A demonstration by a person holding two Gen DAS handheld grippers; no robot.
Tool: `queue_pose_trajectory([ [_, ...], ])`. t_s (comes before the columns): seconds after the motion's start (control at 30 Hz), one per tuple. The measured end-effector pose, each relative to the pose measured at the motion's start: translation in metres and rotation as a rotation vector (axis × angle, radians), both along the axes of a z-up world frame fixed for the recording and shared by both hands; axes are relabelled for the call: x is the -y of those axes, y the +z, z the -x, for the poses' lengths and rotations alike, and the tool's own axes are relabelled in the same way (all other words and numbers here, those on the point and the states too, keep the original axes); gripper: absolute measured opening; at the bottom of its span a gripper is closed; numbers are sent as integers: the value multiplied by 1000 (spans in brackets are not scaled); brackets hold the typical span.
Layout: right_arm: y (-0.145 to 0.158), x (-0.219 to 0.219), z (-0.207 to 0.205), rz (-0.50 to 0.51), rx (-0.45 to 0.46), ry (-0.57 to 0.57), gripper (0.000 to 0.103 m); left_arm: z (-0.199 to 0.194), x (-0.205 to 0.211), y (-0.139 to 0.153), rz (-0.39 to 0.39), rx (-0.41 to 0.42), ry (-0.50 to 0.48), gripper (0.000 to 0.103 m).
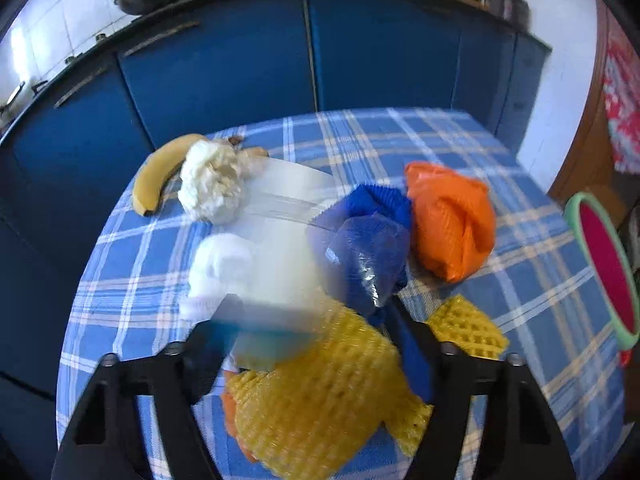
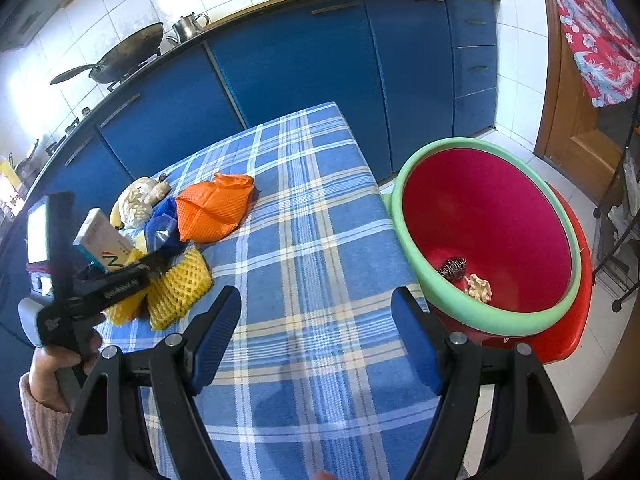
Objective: Collect trash
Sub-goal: 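Grasp a yellow foam fruit net with the left tool and lift it, then grasp a second yellow foam fruit net with the right tool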
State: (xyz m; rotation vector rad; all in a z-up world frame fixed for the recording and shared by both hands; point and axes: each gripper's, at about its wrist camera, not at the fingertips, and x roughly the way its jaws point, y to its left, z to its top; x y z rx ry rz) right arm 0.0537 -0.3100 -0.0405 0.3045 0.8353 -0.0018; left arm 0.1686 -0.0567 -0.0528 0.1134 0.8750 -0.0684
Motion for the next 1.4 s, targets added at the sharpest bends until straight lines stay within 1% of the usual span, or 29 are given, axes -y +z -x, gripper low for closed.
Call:
queue_pose_trajectory([
  [0.03, 0, -1, 0, 0, 0, 1, 78, 3, -3, 5, 27, 15, -9, 58],
  [0.07, 0, -1, 0, -2, 0, 1, 78, 6, -5, 8, 48, 23, -15, 54],
  [0.13, -1, -2, -1, -4, -1, 3, 78, 10, -9, 14, 78, 44, -18, 43],
  [0.17, -1, -4, -1, -5, -1, 5, 78, 13, -10, 17, 93, 51, -22, 41],
  [0.23, -2, -7, -2, -5, -3, 13, 78, 18, -17, 22, 152, 51, -30, 39],
  [0.33, -2, -12, -3, -2, -3, 25, 78, 22, -22, 27, 210, 49, -30, 38],
  [0.47, -3, -18, -5, -3, -3, 38, 78, 33, -29, 37, 274, 63, -51, 38],
  [0.53, -4, -21, -6, -5, -5, 45, 78, 37, -32, 42, 291, 70, -64, 38],
  [0.7, -6, -33, -12, -4, -11, 71, 78, 44, -39, 44, 336, 63, -77, 40],
  [0.87, -10, -46, -16, -2, -24, 97, 78, 45, -52, 29, 366, 28, -40, 40],
  [0.9, -11, -48, -17, 0, -27, 102, 78, 44, -57, 25, 377, 14, -28, 41],
  [1.0, -14, -54, -19, 6, -37, 113, 78, 43, -66, 15, 398, -19, 5, 50],
  [1.1, -16, -59, -20, 10, -45, 122, 78, 44, -75, 11, 421, -28, 26, 53],
  [1.2, -17, -66, -21, 17, -50, 135, 78, 47, -82, 13, 449, -18, 32, 55],
  [1.23, -17, -68, -22, 19, -52, 140, 78, 49, -84, 15, 454, -8, 28, 57],
  [1.27, -17, -70, -22, 20, -53, 143, 78, 50, -85, 17, 452, 0, 25, 60],
  [1.33, -18, -75, -23, 22, -56, 153, 78, 52, -86, 20, 442, 16, 18, 68],
  [1.4, -19, -79, -24, 23, -58, 161, 78, 53, -88, 20, 434, 22, 14, 68],
])
